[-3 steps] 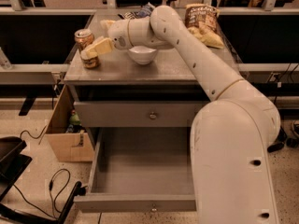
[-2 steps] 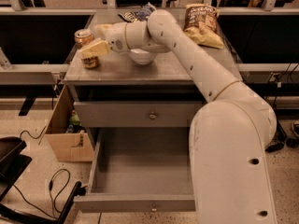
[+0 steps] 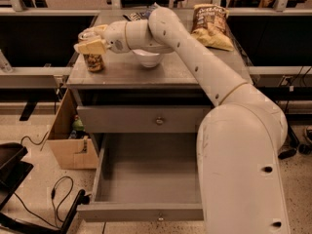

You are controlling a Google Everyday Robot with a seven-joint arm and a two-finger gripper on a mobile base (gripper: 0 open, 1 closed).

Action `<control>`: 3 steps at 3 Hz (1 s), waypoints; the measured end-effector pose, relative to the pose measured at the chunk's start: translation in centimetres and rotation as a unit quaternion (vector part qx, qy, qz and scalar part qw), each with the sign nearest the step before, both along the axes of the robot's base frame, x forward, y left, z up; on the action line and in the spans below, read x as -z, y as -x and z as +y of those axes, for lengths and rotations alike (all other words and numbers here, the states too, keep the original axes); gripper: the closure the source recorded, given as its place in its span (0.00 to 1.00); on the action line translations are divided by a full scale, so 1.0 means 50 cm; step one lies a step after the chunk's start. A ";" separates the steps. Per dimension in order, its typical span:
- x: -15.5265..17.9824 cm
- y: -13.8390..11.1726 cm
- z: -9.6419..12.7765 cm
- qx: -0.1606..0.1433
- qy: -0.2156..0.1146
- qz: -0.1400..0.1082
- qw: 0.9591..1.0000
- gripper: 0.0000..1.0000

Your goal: Place orange can into middle drawer

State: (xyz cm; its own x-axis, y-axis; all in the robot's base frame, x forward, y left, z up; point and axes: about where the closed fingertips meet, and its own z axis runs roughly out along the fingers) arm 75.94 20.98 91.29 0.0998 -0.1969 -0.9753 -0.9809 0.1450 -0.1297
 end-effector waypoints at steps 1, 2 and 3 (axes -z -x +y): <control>0.000 0.000 0.000 0.000 0.000 0.000 1.000 0.88; -0.013 0.002 0.002 -0.002 0.000 -0.008 1.000 1.00; -0.057 0.040 -0.003 0.000 -0.004 -0.044 0.999 1.00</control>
Offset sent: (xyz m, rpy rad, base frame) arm -0.0009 -0.0052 0.0206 -0.0008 -0.0512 -0.0004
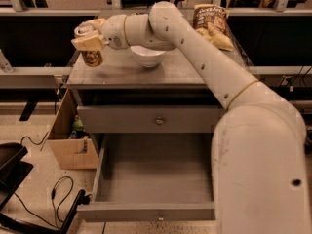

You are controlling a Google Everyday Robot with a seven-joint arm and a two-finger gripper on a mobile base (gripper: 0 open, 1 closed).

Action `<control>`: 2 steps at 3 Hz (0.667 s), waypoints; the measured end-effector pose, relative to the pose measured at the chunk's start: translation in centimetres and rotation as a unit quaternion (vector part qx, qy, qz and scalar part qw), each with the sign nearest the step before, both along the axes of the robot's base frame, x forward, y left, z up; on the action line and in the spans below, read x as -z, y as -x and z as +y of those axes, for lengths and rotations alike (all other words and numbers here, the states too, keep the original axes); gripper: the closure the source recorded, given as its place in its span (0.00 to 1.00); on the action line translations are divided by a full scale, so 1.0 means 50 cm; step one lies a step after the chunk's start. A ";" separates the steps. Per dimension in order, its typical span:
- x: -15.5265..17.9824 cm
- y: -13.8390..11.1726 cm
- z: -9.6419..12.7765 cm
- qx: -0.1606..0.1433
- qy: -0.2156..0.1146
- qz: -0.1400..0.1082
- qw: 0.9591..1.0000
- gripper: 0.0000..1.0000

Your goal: Place orange can into middle drawer

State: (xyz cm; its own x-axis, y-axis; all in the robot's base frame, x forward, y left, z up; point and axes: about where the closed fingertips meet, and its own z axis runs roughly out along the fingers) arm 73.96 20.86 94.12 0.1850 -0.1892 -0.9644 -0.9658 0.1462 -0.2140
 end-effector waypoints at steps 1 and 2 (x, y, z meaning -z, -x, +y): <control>-0.080 0.076 -0.042 0.023 -0.027 -0.029 0.999 1.00; -0.090 0.173 -0.099 0.042 -0.038 -0.038 0.998 1.00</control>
Offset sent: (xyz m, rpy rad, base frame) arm -0.1909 -0.0860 -0.0831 -0.0554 0.0655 -0.0762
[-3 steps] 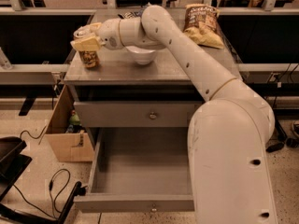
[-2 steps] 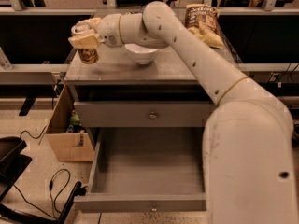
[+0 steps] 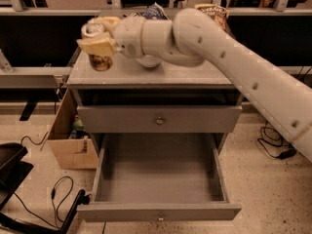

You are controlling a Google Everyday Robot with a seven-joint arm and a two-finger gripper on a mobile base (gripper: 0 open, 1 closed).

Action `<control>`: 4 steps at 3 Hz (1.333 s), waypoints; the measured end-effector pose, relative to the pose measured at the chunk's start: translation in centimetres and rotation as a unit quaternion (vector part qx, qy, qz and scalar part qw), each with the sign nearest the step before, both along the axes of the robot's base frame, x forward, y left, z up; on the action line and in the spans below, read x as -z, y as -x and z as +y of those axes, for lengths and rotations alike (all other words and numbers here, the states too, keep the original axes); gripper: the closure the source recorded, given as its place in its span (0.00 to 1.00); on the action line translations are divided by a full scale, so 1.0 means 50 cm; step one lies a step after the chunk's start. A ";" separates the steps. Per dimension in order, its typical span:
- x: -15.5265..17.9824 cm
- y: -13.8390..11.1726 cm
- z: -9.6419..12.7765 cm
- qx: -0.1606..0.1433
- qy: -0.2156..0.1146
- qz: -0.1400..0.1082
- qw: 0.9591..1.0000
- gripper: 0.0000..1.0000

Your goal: Place orange can into middle drawer

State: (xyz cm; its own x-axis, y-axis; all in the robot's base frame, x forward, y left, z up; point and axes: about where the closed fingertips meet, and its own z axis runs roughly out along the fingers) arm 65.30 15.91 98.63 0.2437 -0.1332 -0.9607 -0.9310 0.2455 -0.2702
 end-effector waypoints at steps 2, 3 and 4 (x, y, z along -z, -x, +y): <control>0.298 0.136 -0.059 0.002 0.000 0.087 0.996 1.00; 0.447 0.176 -0.060 -0.011 -0.003 0.126 0.992 1.00; 0.569 0.163 -0.057 0.003 -0.011 0.139 0.990 1.00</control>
Offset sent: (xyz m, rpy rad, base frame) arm -0.1137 -0.0348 -0.2847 -0.0216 0.3369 0.0320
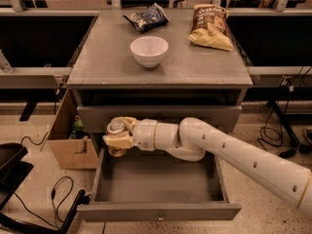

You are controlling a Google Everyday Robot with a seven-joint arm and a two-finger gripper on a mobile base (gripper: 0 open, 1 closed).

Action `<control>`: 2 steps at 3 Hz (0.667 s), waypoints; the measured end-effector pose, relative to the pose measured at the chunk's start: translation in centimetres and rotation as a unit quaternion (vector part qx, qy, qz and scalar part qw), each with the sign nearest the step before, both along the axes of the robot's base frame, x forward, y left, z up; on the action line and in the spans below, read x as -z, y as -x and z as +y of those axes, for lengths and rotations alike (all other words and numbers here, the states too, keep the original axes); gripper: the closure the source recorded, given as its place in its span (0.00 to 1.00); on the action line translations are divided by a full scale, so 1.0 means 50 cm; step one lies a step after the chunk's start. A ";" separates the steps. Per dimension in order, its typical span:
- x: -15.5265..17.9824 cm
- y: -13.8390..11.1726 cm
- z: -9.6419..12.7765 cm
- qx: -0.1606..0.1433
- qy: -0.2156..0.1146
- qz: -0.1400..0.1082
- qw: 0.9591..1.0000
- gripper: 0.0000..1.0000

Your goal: Place orange can into middle drawer

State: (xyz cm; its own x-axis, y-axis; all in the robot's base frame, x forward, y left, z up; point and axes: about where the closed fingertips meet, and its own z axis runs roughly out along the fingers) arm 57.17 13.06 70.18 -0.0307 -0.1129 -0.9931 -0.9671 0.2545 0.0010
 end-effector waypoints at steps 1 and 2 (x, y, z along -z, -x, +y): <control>0.018 0.001 0.000 -0.005 0.003 0.002 1.000 1.00; 0.133 0.009 -0.002 -0.037 0.022 0.015 0.999 1.00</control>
Offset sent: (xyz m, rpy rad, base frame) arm -0.0082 -0.0078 -0.1381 -0.0918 0.0647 0.1453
